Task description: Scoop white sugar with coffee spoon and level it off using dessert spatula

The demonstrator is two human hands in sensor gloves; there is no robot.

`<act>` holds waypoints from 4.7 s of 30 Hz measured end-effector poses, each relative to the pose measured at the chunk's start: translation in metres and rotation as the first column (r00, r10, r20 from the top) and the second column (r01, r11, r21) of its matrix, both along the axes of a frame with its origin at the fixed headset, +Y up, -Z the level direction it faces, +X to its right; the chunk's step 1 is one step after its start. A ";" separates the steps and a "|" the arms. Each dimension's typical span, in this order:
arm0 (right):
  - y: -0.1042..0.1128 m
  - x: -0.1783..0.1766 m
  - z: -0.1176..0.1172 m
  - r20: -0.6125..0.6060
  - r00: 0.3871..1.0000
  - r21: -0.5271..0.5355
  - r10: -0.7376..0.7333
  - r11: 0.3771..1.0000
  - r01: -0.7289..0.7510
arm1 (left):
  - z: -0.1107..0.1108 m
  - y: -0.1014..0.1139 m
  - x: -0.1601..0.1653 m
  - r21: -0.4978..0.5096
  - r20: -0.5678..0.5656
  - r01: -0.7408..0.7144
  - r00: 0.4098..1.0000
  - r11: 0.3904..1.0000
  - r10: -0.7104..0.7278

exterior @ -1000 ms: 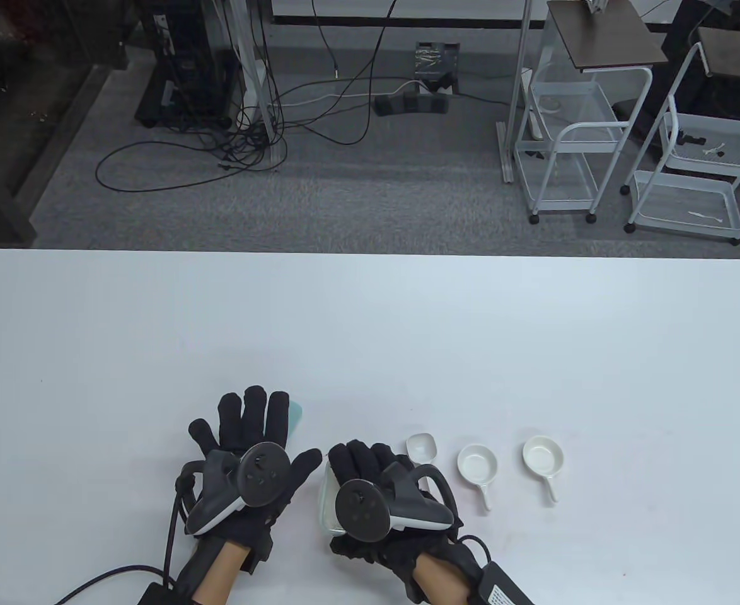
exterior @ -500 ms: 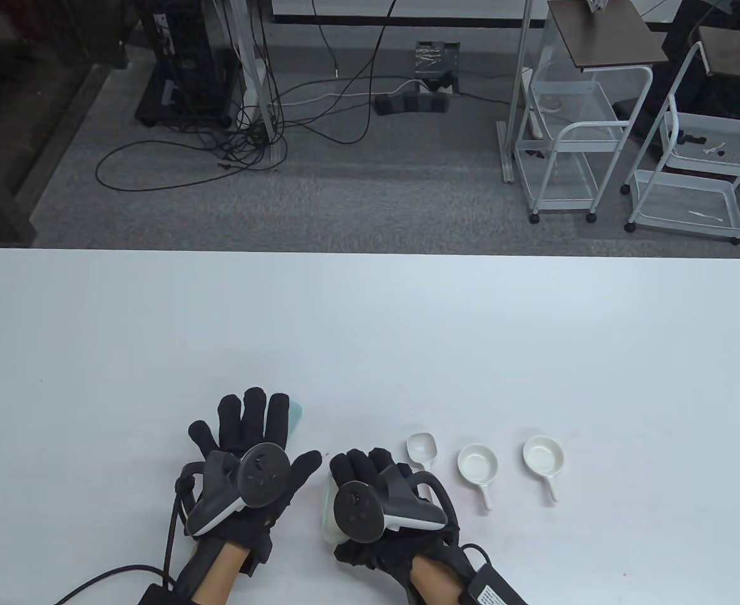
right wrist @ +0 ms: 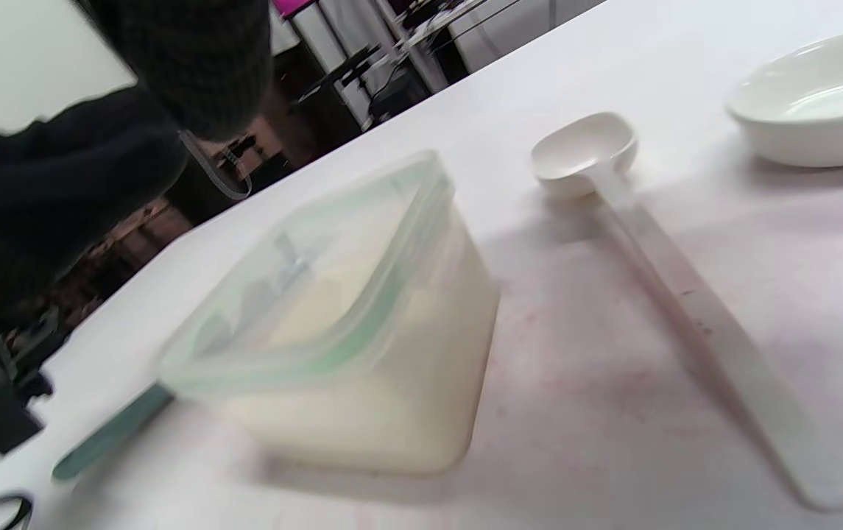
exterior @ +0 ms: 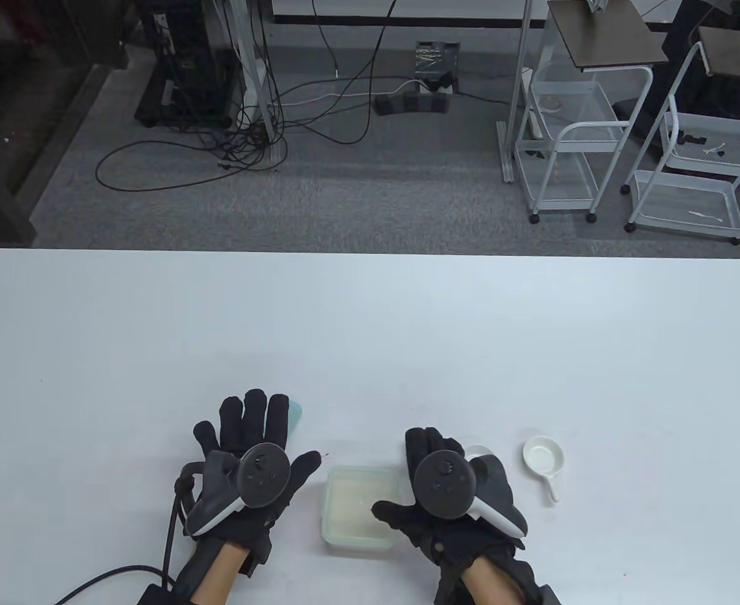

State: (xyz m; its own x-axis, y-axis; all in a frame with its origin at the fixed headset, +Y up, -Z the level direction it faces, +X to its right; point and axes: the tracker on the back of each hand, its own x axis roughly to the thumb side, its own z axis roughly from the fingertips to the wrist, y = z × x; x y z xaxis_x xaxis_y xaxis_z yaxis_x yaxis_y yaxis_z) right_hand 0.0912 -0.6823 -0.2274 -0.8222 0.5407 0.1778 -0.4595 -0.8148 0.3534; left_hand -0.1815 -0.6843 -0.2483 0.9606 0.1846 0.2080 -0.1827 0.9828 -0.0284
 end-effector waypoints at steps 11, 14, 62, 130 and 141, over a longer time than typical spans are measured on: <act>-0.025 0.005 -0.009 0.045 0.999 -0.189 -0.010 0.982 0.018 | -0.006 -0.012 0.007 -0.172 0.030 -0.060 0.997 0.983 0.066; -0.033 0.000 -0.009 0.029 0.999 -0.234 -0.015 0.972 0.021 | -0.007 -0.017 0.011 -0.250 0.042 -0.095 0.993 0.964 0.109; -0.047 0.006 -0.012 0.170 0.967 -0.289 -0.192 0.928 0.235 | -0.011 -0.042 0.023 -0.533 -0.027 -0.291 0.945 0.795 0.327; -0.003 0.035 -0.003 0.286 0.957 0.037 -0.052 0.998 0.043 | -0.010 0.016 -0.104 0.007 -0.152 -0.054 0.987 0.999 0.055; -0.003 0.036 -0.003 0.285 0.957 0.040 -0.054 0.998 0.044 | -0.021 -0.012 -0.127 -0.014 -0.263 -0.082 0.962 0.997 0.076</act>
